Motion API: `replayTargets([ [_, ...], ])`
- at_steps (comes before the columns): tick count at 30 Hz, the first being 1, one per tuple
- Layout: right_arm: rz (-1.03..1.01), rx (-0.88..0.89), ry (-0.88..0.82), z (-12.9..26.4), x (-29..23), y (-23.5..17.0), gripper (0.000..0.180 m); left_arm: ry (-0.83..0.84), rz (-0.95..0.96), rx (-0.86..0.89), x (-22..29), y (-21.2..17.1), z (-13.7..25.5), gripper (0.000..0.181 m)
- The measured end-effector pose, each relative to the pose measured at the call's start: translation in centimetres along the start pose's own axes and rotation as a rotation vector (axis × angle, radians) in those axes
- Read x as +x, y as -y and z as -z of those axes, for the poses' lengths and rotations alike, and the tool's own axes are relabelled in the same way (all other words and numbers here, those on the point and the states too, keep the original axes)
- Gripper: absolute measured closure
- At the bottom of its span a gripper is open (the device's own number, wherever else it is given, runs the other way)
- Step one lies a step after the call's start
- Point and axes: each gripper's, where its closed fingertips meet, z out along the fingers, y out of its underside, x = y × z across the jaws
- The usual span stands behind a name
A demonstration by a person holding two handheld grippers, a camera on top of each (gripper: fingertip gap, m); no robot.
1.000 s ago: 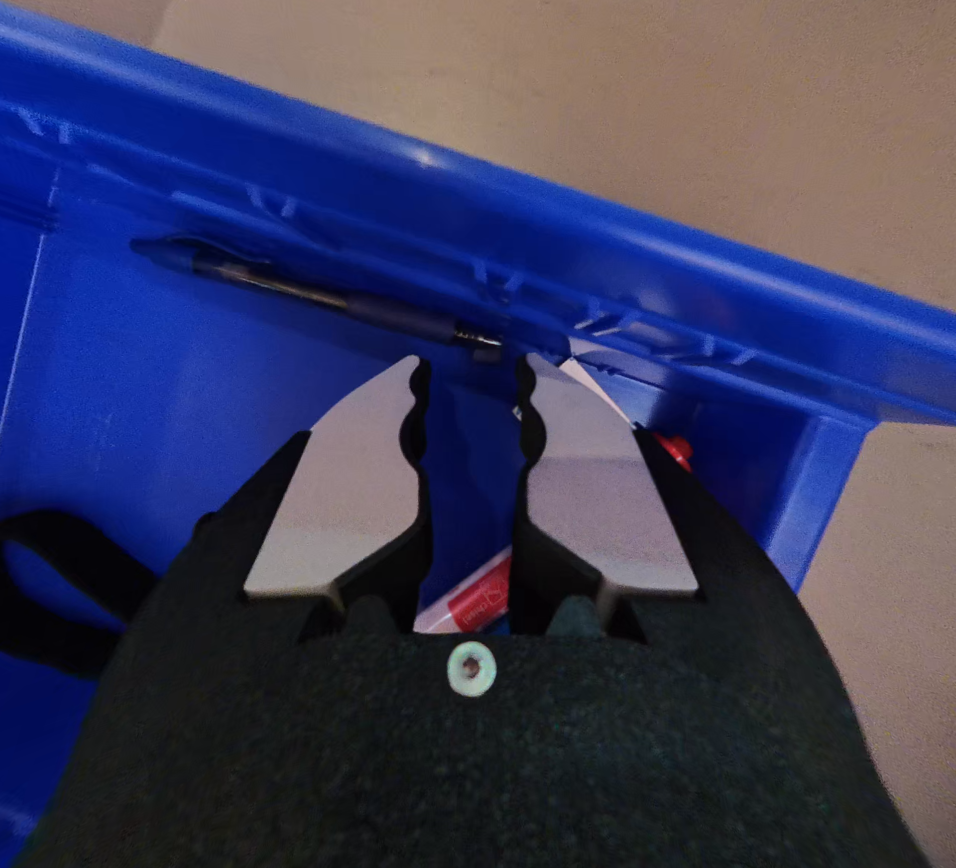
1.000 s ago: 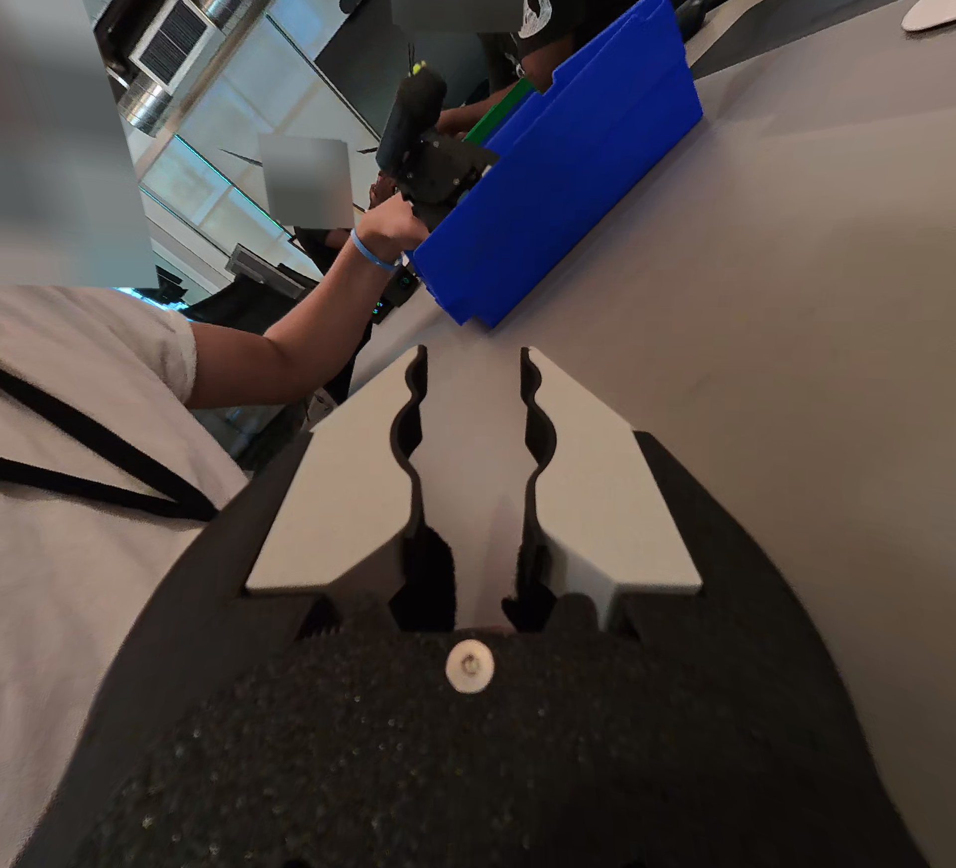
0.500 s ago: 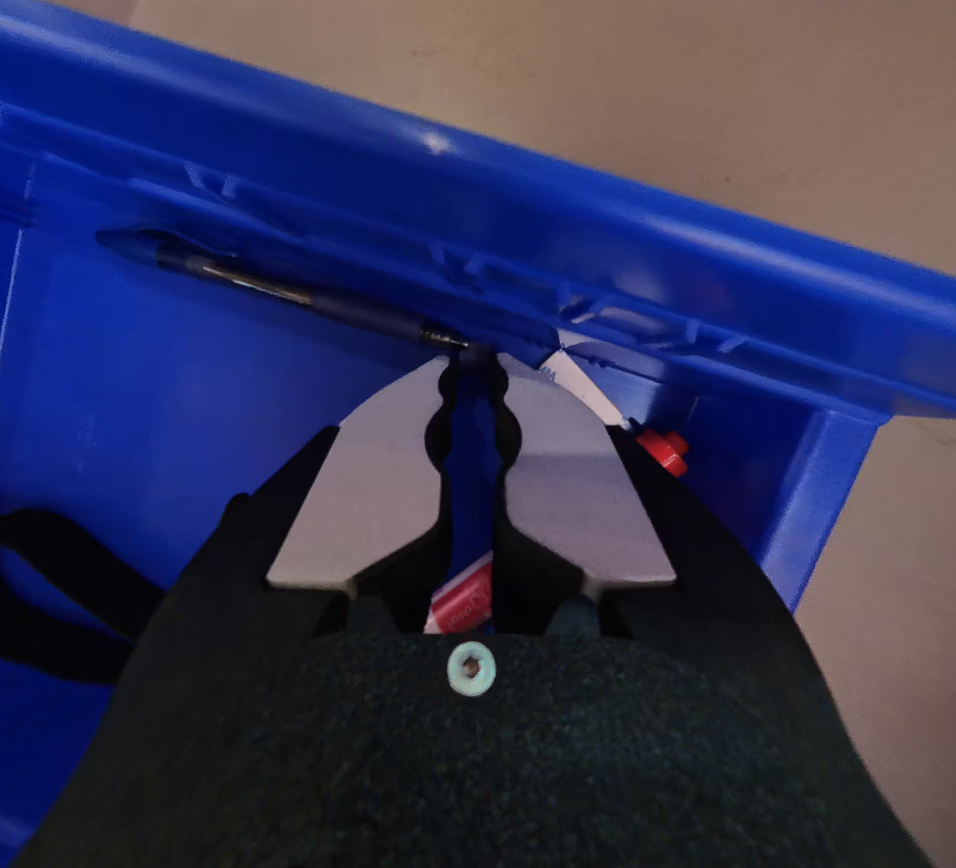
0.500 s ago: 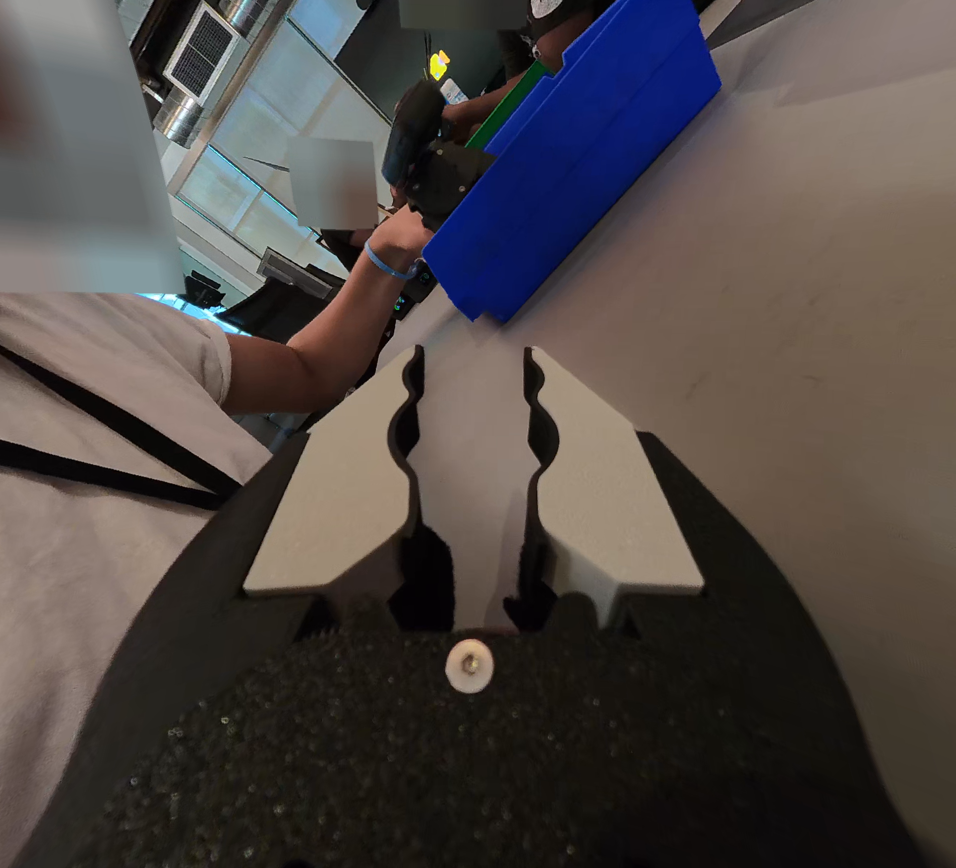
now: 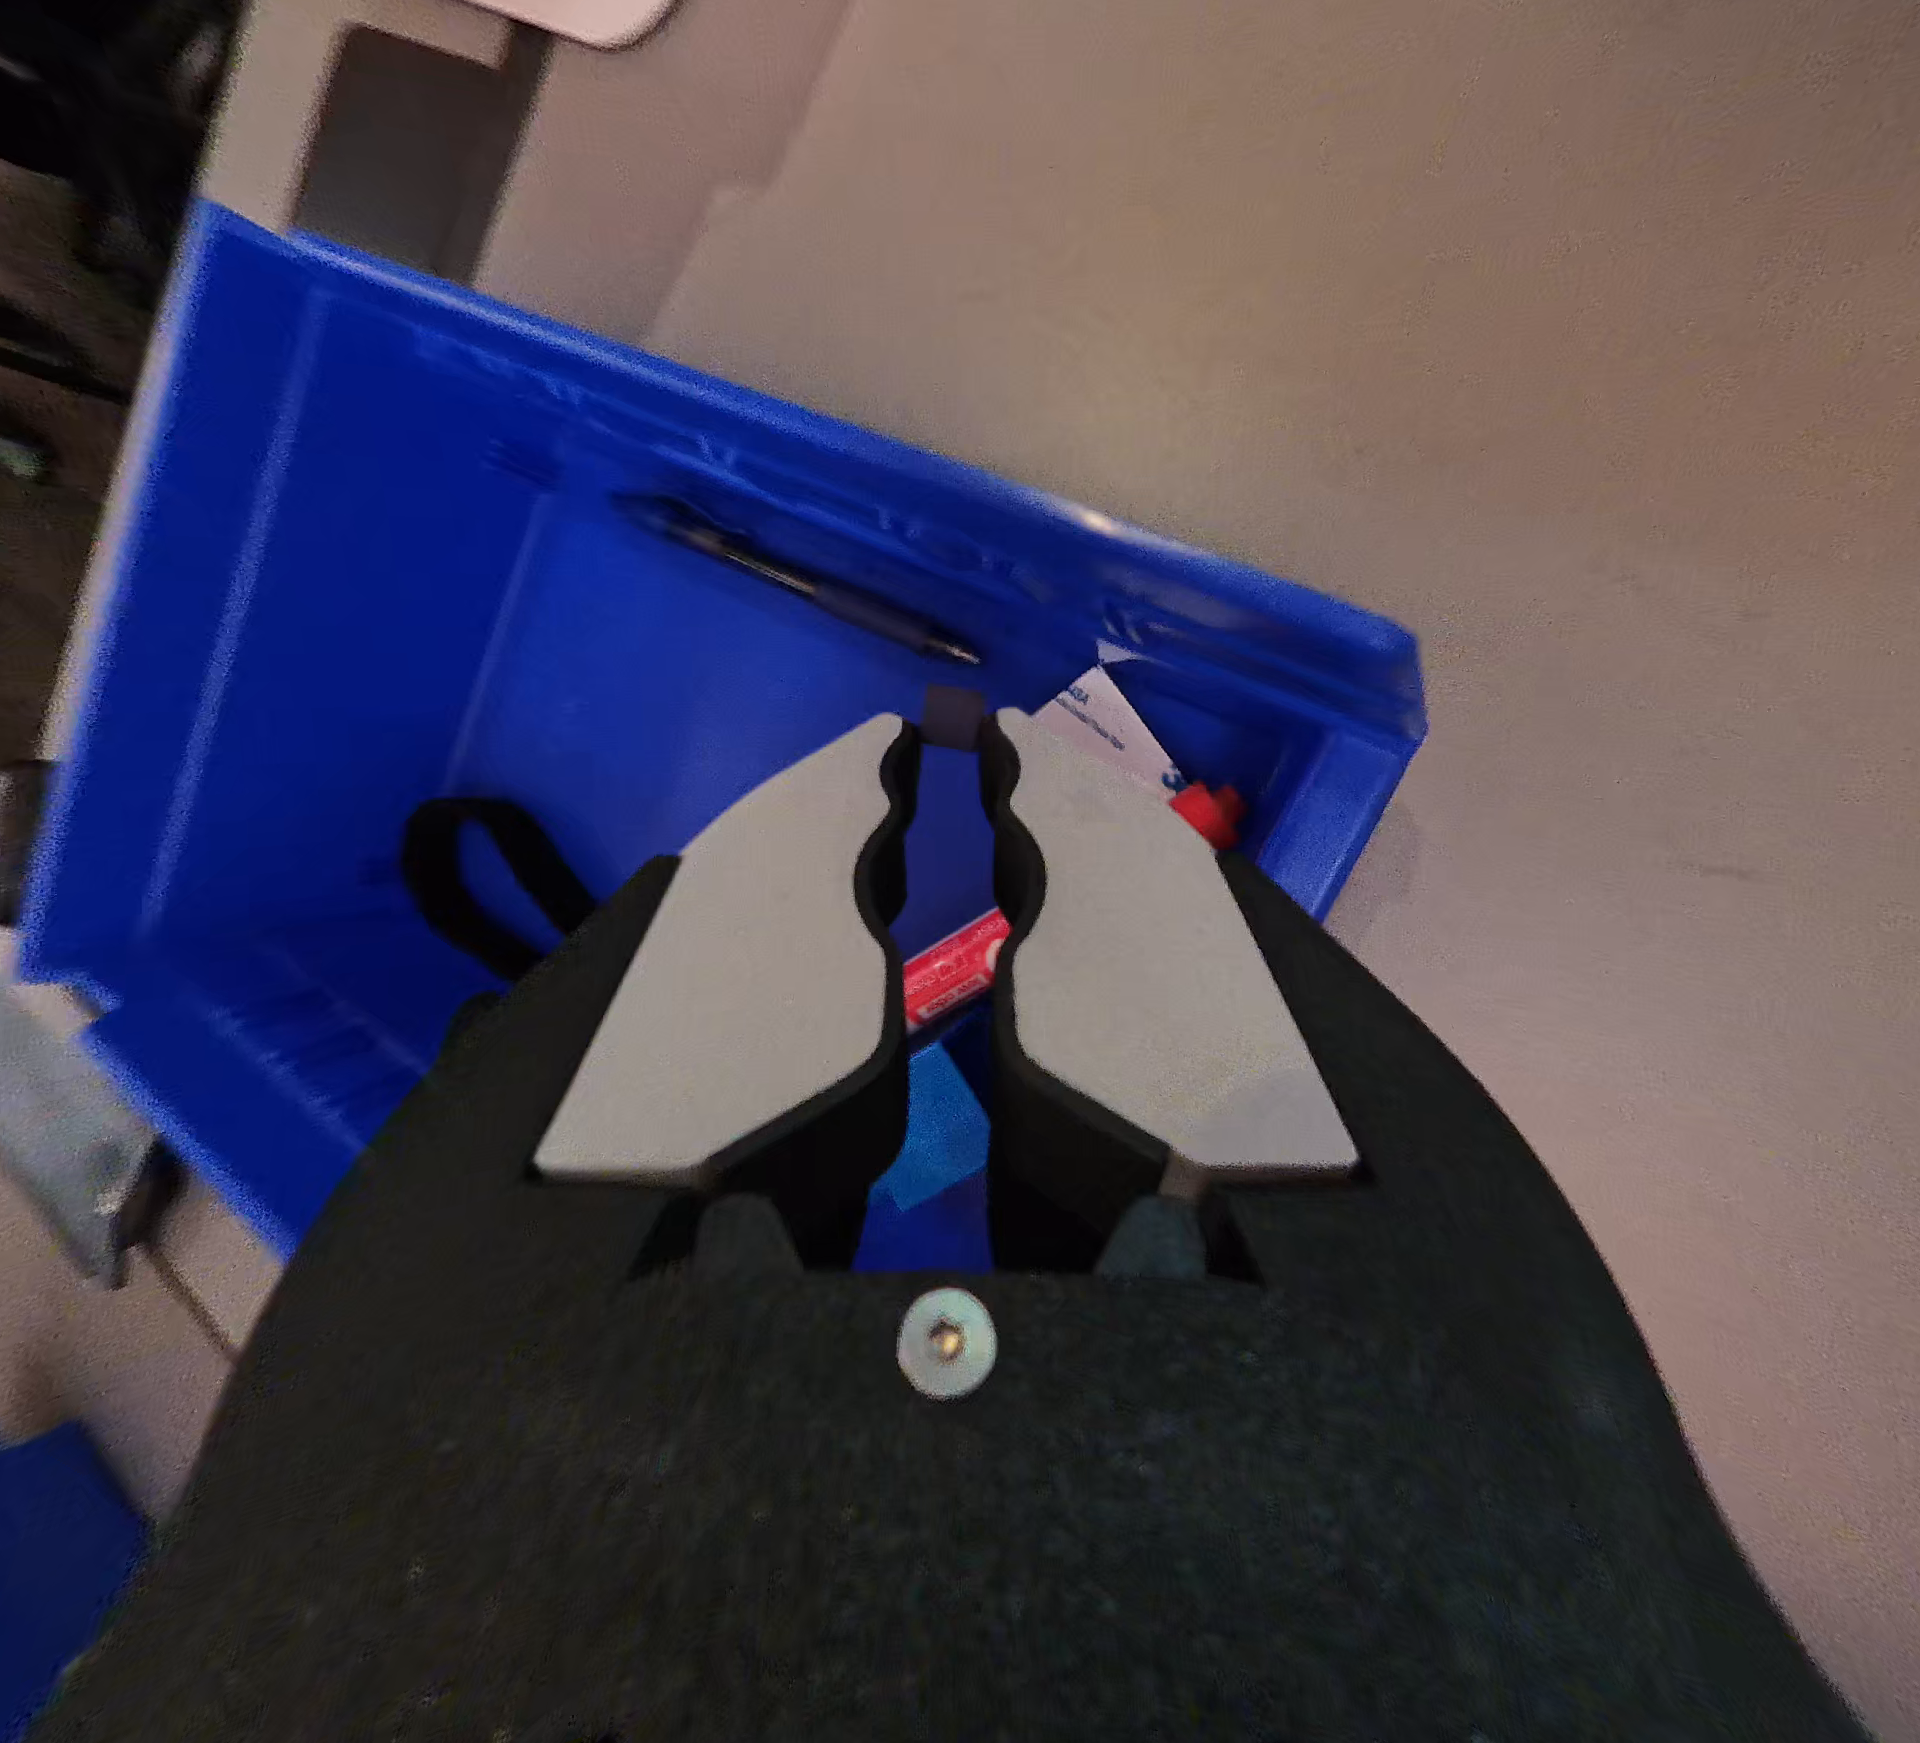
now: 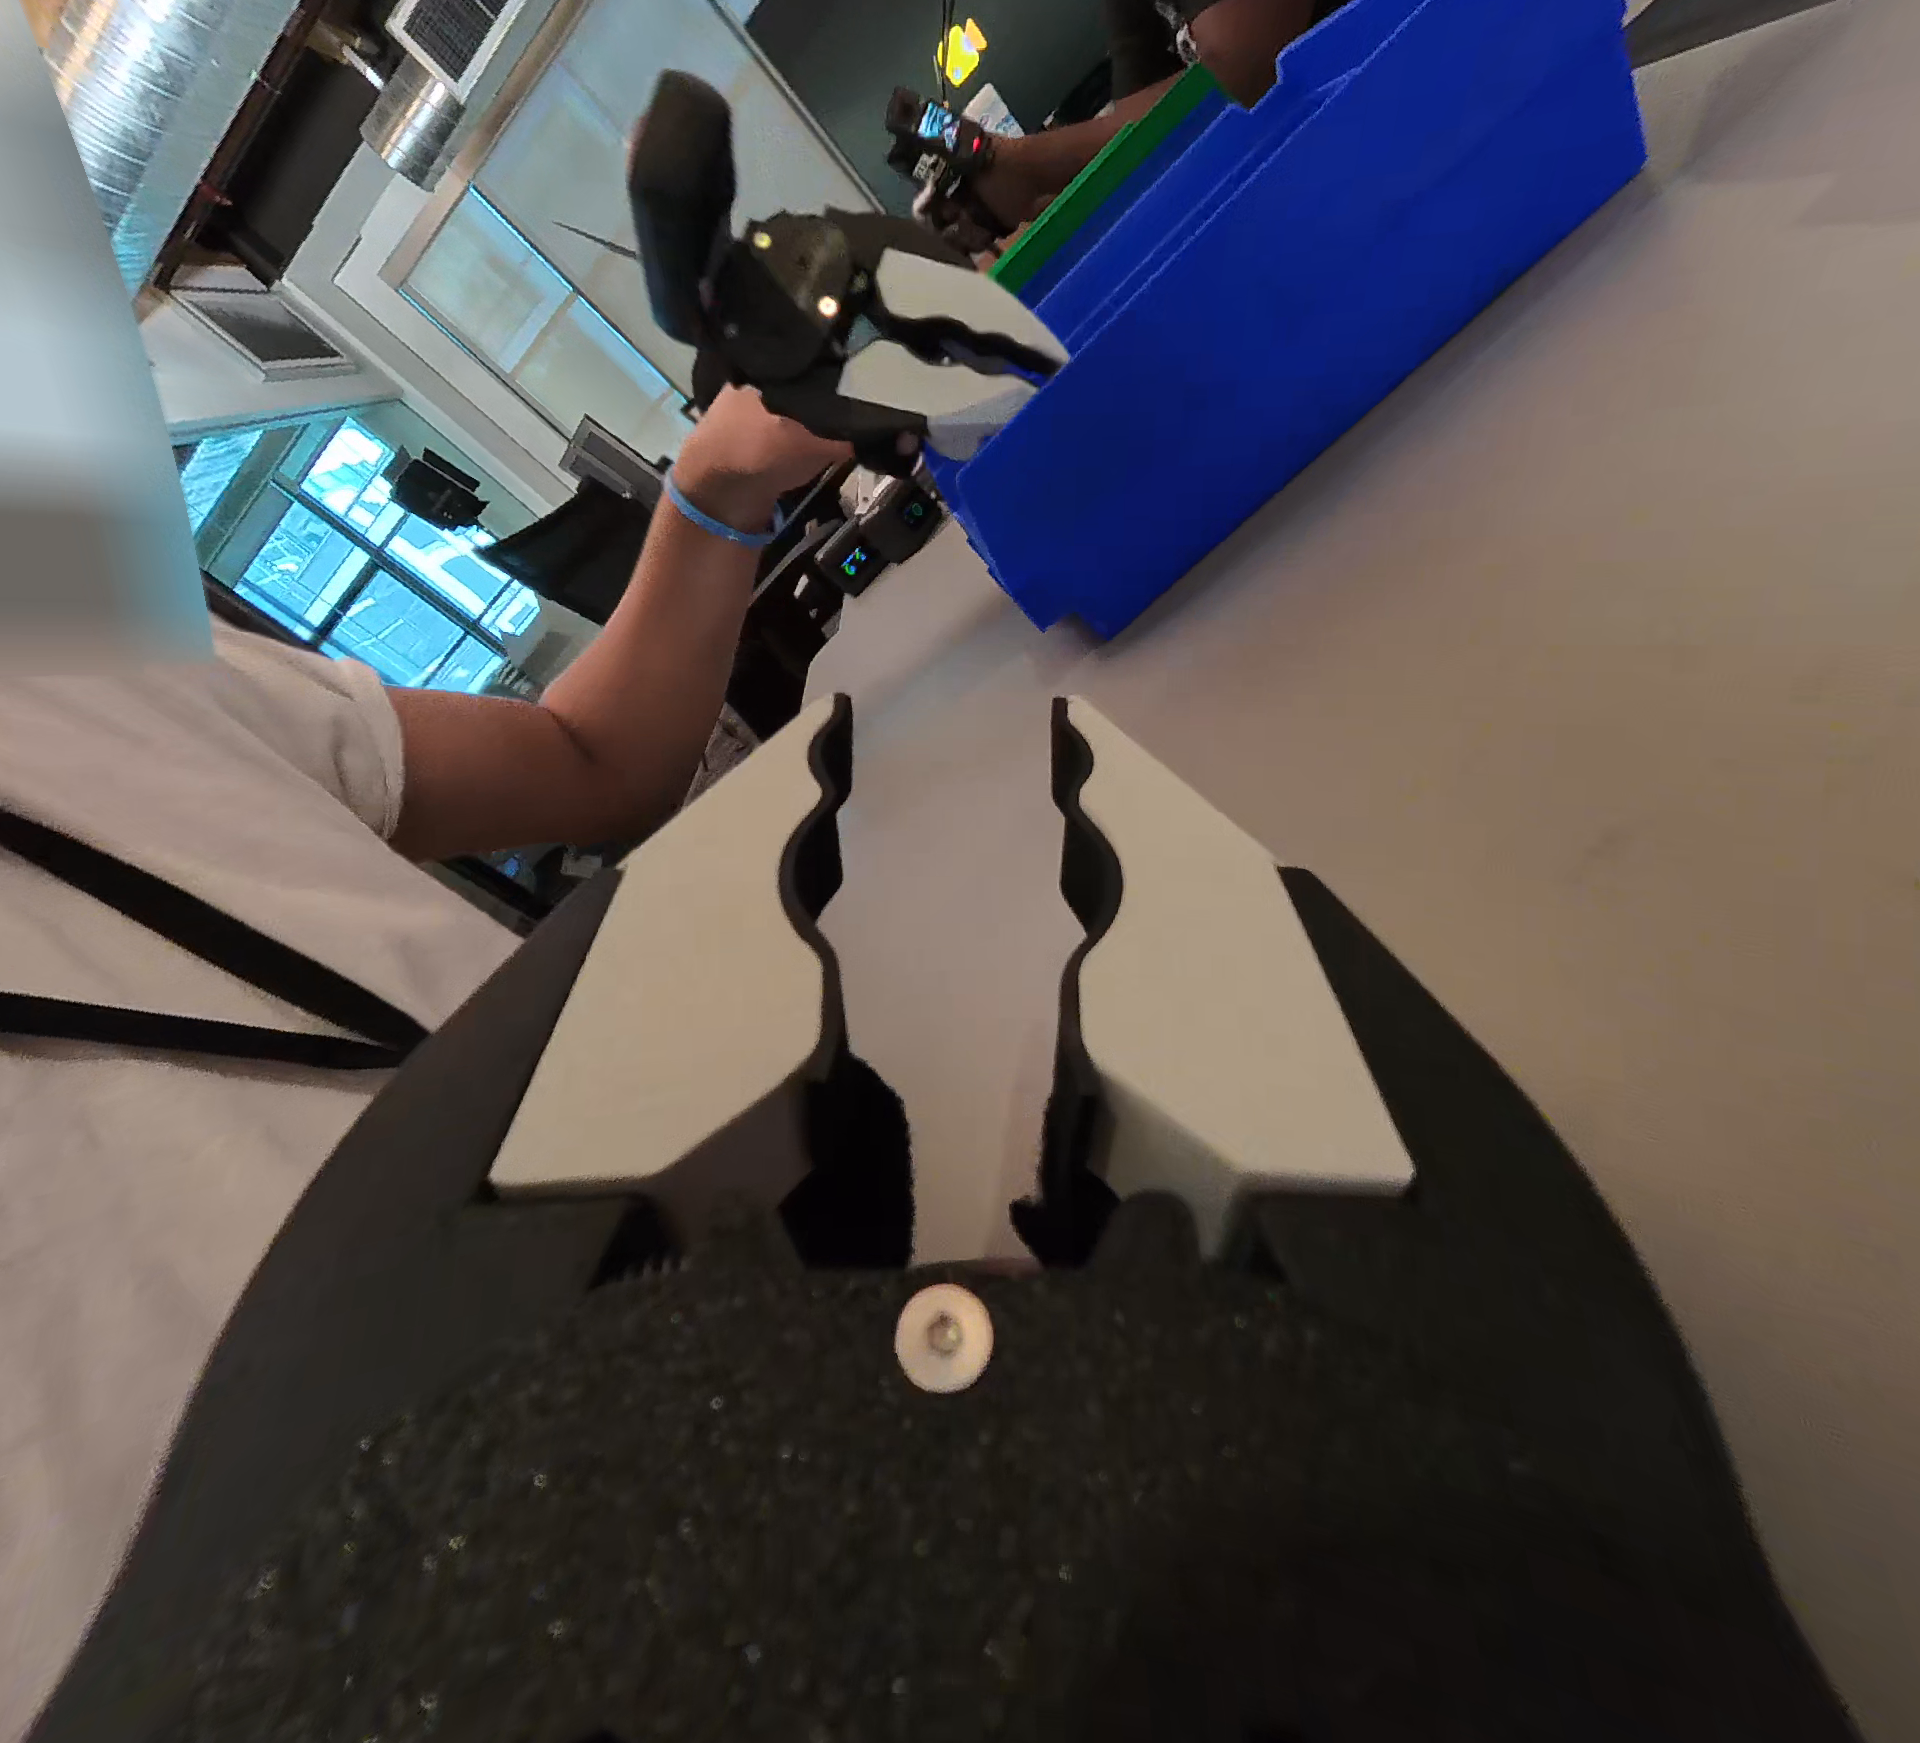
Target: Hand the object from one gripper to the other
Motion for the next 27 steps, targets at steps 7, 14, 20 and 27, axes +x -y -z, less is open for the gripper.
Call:
replayTargets([
  [7, -0.066, -0.002, 0.056, -0.9, 0.3, 1.3, 0.142, 0.256, -0.07, 0.186, 0.2, 6.6, 4.3, 0.17],
  [14, -0.071, 0.055, 0.052, 1.1, 0.2, 2.4, 0.142, 0.258, -0.136, 0.556, 7.5, 15.8, 5.2, 0.17],
  [20, 0.045, 0.004, 0.051, 1.7, -1.5, 1.6, 0.142, 0.384, -0.268, 0.573, 12.7, 17.4, 0.7, 0.17],
  [27, 0.173, -0.123, 0.05, 0.1, -2.4, -1.0, 0.148, 0.454, -0.366, 0.587, 16.5, 17.5, -0.8, 0.17],
])
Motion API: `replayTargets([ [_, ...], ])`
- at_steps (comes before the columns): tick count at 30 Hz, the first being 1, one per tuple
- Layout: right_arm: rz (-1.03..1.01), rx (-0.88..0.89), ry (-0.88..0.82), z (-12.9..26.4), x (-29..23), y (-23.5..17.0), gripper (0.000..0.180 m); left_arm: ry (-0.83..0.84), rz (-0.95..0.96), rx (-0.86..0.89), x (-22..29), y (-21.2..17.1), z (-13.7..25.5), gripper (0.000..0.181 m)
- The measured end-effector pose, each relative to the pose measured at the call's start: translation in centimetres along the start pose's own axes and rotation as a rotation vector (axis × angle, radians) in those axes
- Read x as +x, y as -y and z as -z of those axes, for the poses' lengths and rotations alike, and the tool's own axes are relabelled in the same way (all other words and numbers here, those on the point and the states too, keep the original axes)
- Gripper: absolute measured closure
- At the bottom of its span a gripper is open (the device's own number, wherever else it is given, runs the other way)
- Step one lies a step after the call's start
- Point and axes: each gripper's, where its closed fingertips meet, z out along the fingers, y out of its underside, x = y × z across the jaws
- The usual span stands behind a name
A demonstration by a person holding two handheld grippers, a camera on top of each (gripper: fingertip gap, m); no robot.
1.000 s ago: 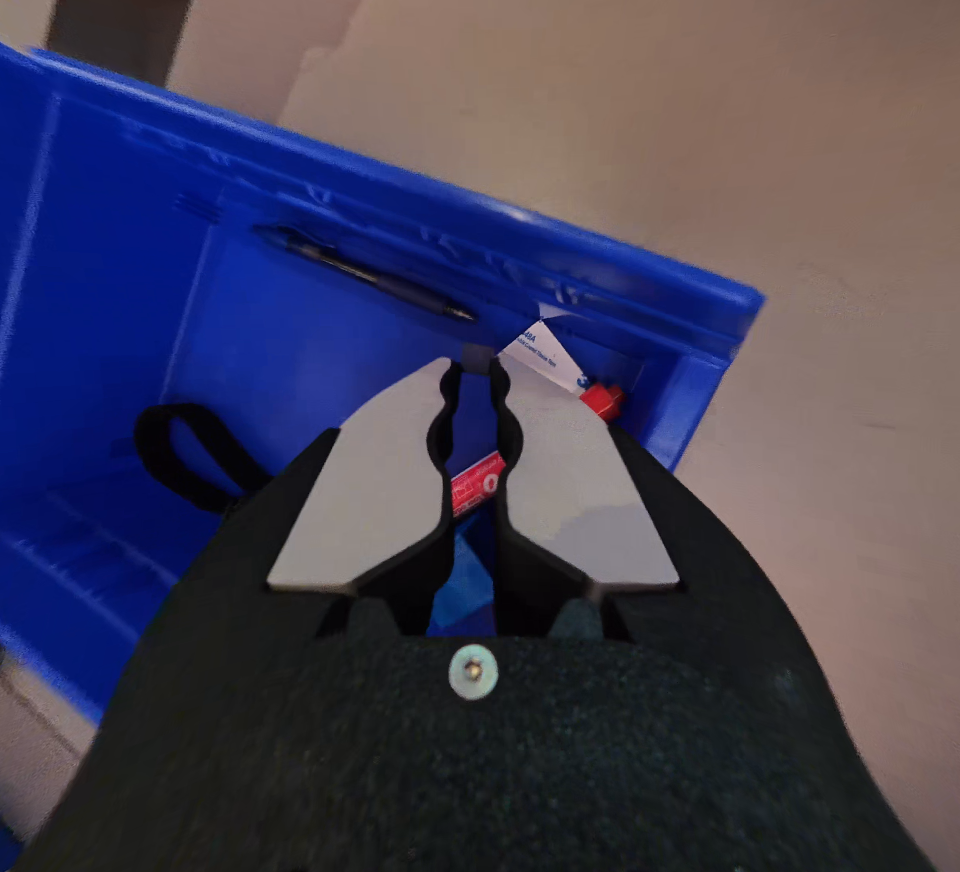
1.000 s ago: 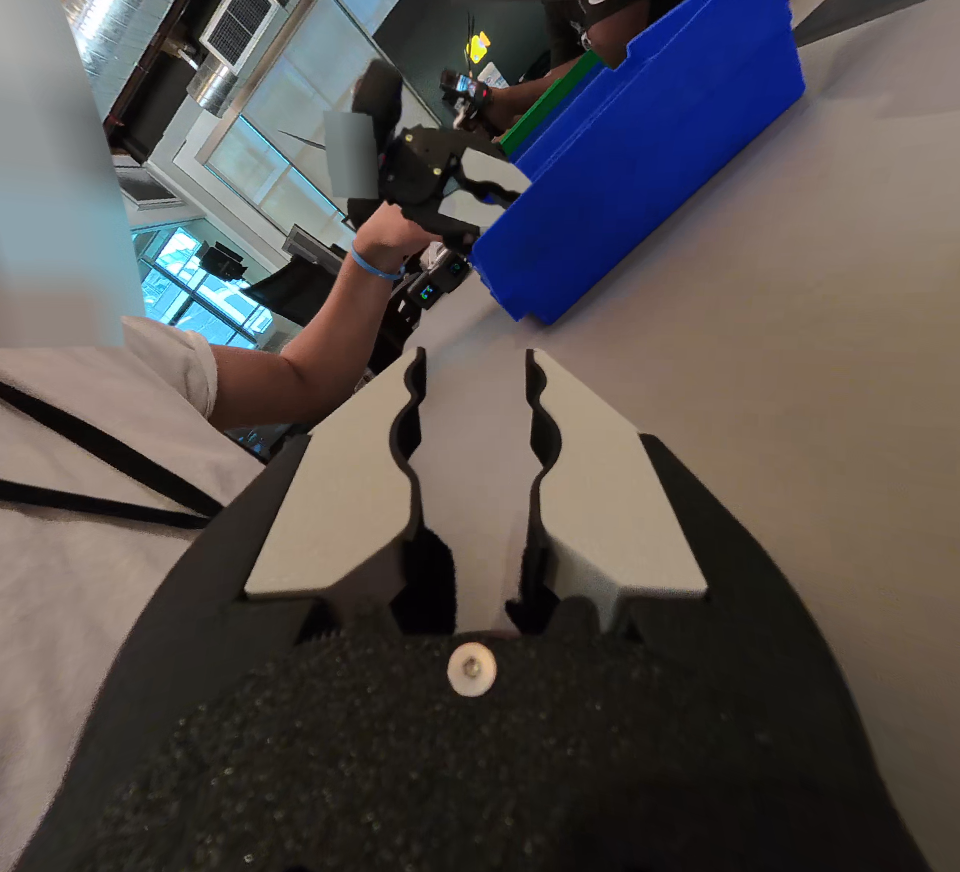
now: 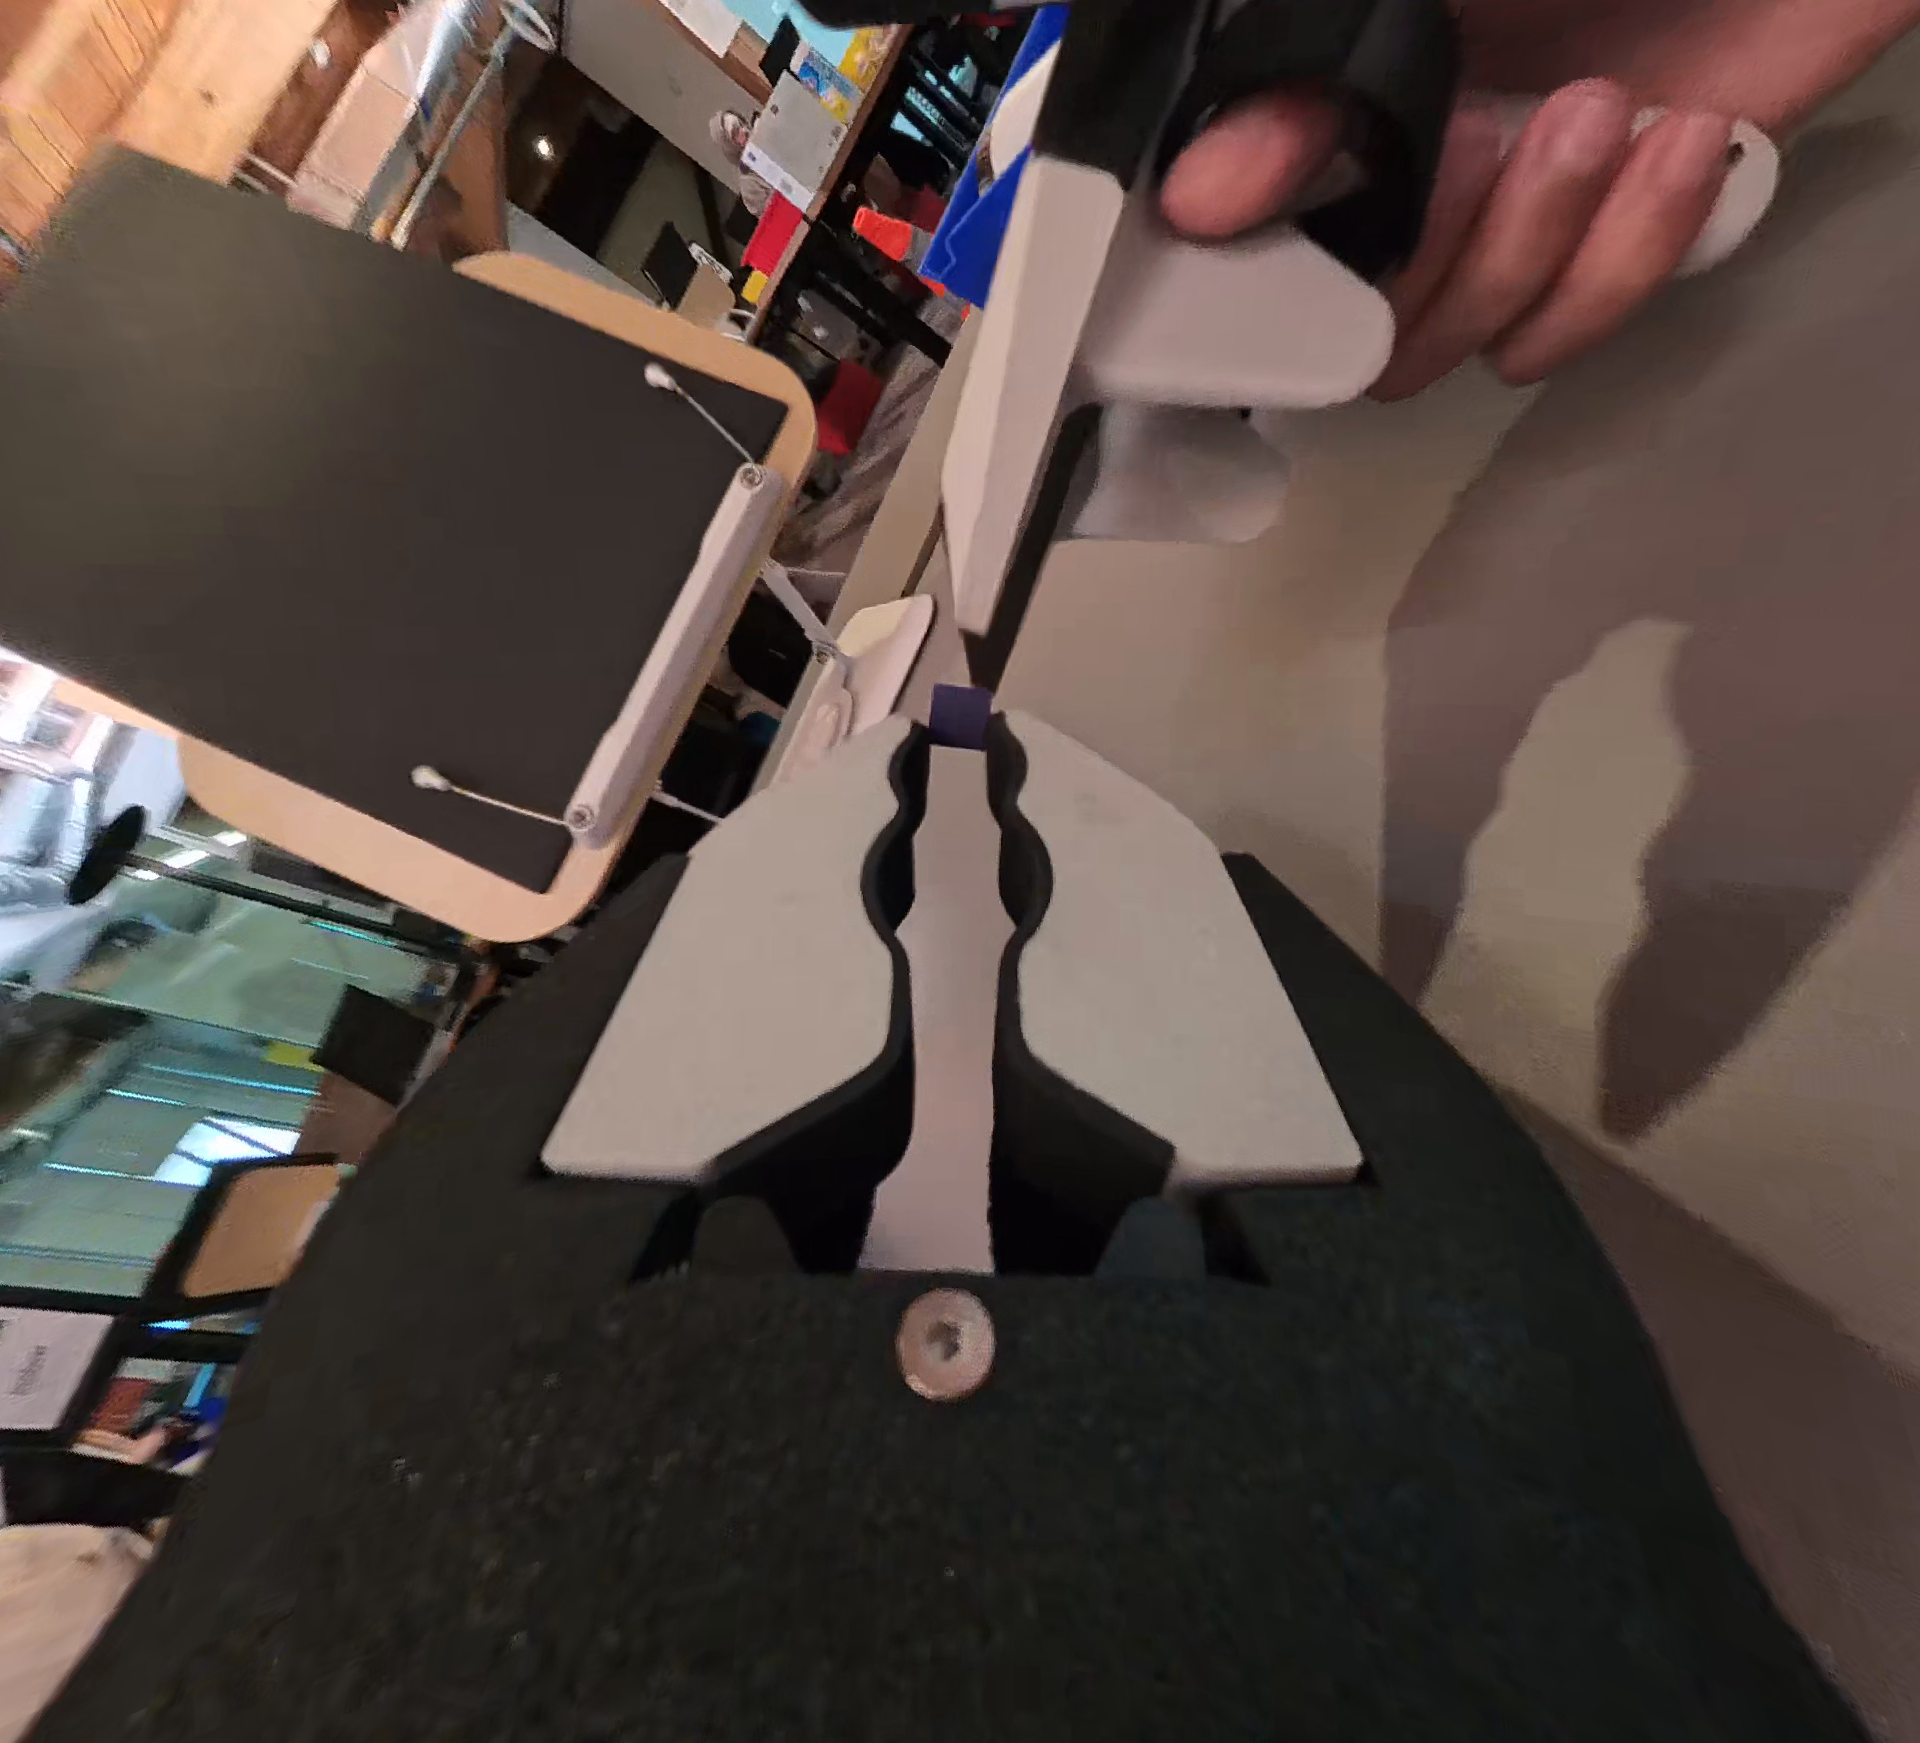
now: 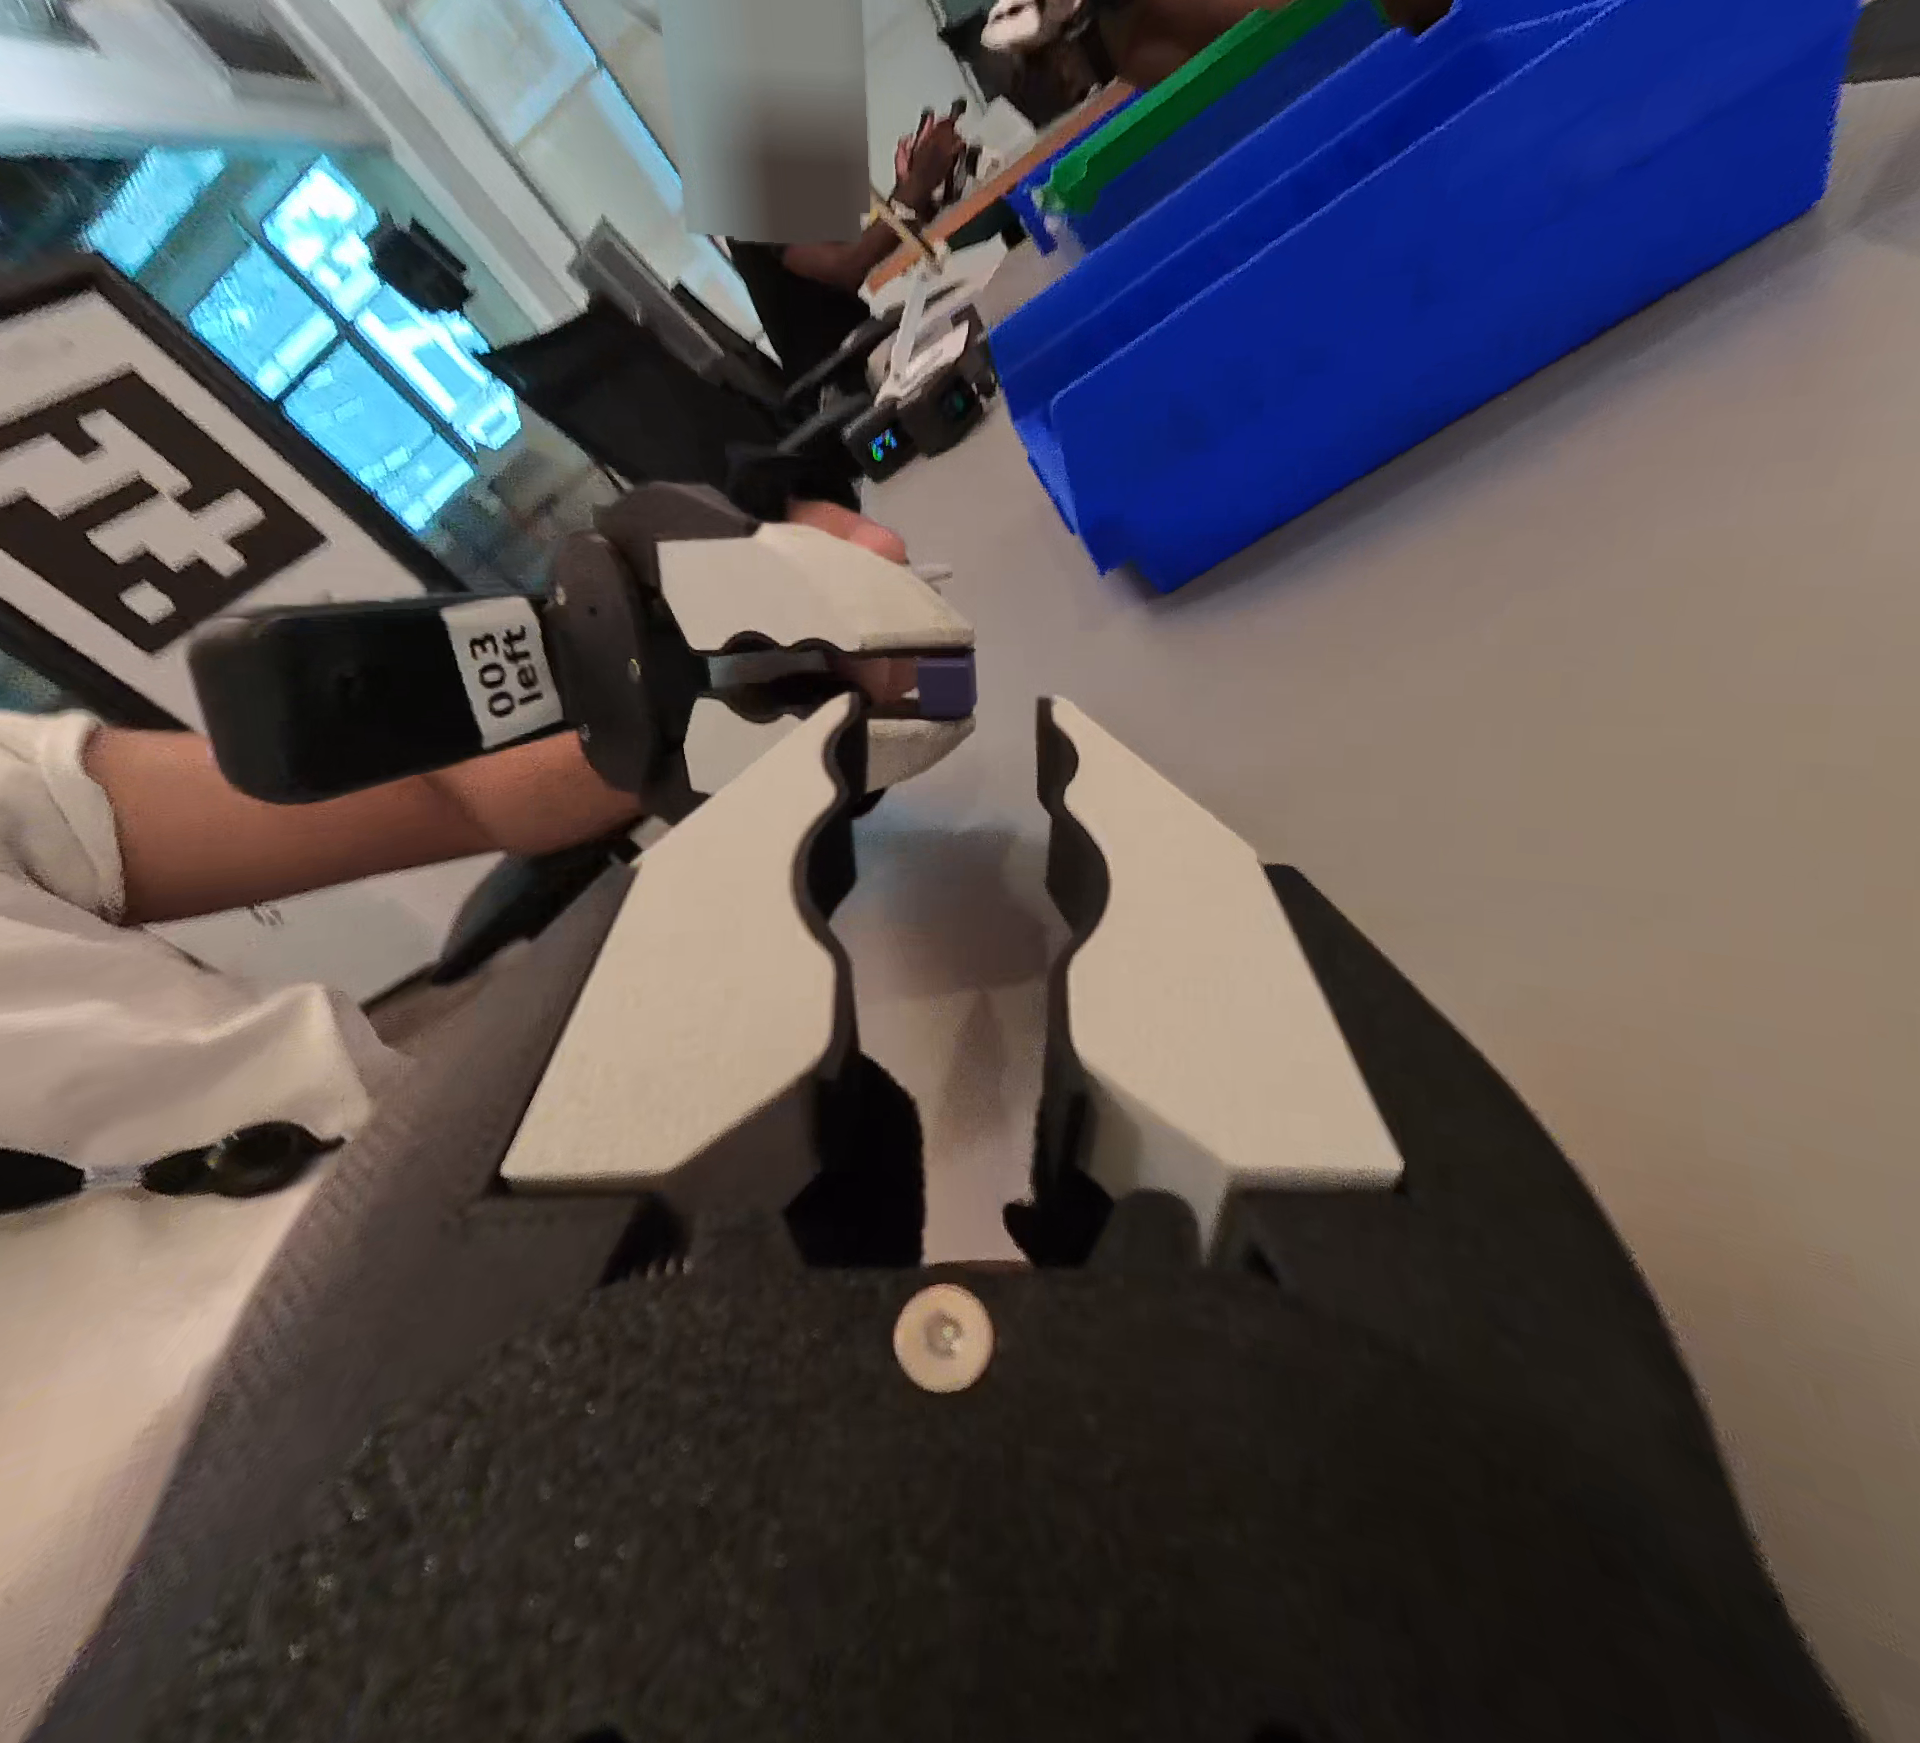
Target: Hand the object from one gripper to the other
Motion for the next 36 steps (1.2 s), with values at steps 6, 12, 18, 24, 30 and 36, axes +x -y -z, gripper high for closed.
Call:
replayTargets([
  [6, 0.05, 0.002, -0.027, -0.4, -0.5, -0.2, 0.155, -0.026, -0.014, 0.008, 0.7, 0.4, 0.4, 0.17],
  [12, 0.093, -0.028, -0.066, -0.7, -0.5, -0.8, 0.169, -0.027, -0.014, 0.009, 0.9, 0.5, 0.3, 0.17],
  [18, 0.269, -0.042, -0.236, 0.9, 1.6, -0.1, 0.17, -0.101, 0.168, -0.019, 1.6, -0.5, 0.4, 0.159],
  [24, 0.991, -0.256, -0.751, 2.2, 4.1, 0.9, 0.17, -0.363, 0.899, -0.085, 1.9, -1.0, -0.5, 0.154],
  [30, 1.432, -0.386, -0.913, -0.2, 2.6, 0.0, 0.169, -0.411, 1.049, -0.021, 1.0, -1.0, -0.3, 0.159],
  [36, 1.435, -0.378, -0.905, -0.4, 2.1, -0.1, 0.169, -0.418, 1.009, -0.005, 1.0, -0.9, -0.2, 0.163],
])
